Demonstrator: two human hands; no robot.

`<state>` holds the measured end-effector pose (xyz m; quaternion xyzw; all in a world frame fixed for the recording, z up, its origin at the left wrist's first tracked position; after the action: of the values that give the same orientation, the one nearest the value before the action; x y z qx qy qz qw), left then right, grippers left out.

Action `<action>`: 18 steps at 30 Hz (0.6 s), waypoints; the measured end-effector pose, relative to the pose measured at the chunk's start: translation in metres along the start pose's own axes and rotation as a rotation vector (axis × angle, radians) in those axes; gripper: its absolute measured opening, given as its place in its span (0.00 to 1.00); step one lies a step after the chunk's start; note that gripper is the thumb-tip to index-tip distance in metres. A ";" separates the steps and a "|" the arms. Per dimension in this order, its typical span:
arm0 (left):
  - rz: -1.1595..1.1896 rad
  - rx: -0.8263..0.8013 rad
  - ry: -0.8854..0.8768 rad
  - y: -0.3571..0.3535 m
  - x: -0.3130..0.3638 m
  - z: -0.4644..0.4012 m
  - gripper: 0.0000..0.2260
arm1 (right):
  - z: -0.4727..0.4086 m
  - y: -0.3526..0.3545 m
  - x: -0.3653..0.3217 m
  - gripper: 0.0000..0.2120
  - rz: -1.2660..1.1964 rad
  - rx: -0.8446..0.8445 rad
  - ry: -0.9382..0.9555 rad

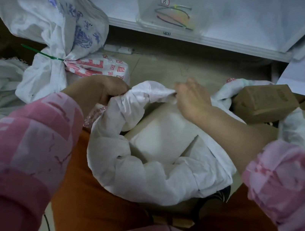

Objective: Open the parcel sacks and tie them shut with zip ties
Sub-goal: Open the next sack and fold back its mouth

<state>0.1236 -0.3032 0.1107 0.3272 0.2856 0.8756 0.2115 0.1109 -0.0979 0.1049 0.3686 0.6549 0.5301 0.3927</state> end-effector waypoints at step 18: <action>-0.583 0.197 -0.446 -0.016 0.050 0.015 0.16 | -0.020 0.046 0.000 0.15 0.002 0.030 -0.055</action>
<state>0.1025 -0.2581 0.1326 0.4335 0.3963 0.6542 0.4765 0.0959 -0.0983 0.1524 0.3894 0.6516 0.5101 0.4044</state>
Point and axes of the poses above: each hand's wrist, its own z-axis away from the middle knuckle, its own y-axis out of the back of the hand, x = y × z, the point moved 1 cm from there along -z, towards the middle knuckle, and after that the axes turned 11 degrees about x, right-handed, at the moved point
